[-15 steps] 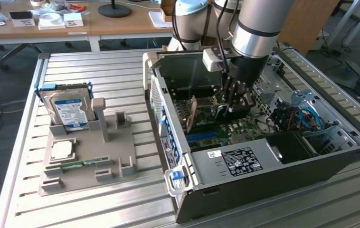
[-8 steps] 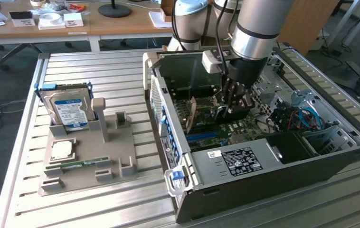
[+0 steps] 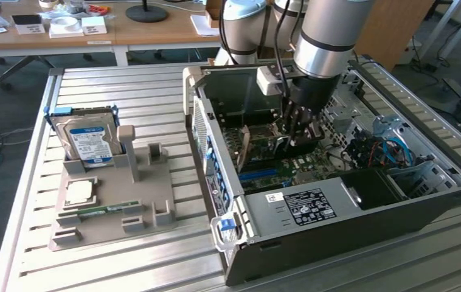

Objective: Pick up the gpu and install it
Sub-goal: 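Insert the gpu into the slot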

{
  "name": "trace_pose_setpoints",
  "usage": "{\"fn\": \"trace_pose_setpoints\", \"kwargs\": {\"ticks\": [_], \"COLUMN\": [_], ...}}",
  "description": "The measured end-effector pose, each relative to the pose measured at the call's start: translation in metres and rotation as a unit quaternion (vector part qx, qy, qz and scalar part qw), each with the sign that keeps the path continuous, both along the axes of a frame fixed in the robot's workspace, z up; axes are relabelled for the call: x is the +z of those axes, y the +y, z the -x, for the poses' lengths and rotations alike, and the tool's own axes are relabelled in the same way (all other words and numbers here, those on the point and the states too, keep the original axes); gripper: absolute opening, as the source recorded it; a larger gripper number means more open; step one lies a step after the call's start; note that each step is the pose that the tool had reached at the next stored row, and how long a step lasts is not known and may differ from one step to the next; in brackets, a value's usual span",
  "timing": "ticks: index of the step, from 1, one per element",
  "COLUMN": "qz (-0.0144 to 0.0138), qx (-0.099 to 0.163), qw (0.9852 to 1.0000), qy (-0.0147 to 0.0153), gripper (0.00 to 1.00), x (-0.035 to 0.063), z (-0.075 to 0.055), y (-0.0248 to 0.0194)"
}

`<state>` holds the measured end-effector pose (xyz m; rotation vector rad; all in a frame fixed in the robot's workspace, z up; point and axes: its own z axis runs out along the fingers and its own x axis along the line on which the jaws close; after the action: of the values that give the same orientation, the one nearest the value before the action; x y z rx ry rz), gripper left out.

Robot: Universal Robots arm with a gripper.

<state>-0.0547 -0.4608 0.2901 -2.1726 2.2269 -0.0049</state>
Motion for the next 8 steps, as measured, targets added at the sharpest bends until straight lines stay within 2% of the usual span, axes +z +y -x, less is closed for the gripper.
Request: {"fn": "trace_pose_setpoints", "kwargs": {"ticks": [8], "qz": [-0.0001], "qx": [0.000], "qw": [1.0000], "qy": [-0.0002], "gripper": [0.27], "x": [-0.0026], "z": [0.0006], "y": [0.0000]}}
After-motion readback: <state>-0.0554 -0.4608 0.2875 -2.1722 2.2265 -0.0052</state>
